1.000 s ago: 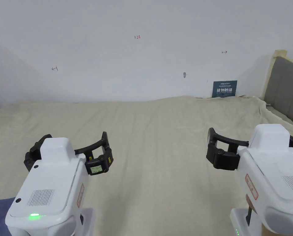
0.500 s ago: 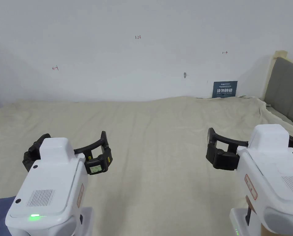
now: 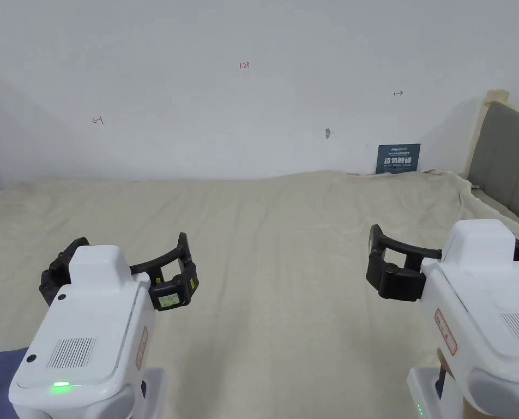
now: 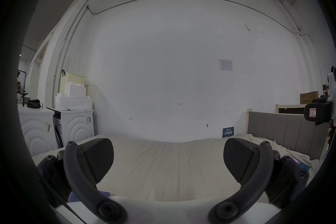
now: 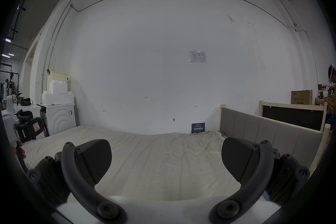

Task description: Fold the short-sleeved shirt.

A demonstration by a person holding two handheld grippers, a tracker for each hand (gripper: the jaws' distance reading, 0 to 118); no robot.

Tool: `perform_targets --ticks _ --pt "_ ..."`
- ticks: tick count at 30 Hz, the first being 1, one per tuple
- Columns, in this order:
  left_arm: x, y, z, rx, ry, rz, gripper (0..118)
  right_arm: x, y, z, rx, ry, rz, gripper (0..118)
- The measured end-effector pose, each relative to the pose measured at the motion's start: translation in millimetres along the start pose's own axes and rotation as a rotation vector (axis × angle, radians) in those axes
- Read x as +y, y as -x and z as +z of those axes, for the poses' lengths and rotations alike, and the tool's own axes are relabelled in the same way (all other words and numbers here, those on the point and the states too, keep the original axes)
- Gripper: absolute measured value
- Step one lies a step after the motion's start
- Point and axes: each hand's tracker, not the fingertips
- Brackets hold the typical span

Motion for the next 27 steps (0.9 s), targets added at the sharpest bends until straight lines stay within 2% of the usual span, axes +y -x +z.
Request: perform_targets --ticks 27 --pt "-0.4 -0.2 1.1 0.002 -0.002 -0.002 118 -1.3 1.3 1.7 0.003 -0.006 0.006 118"
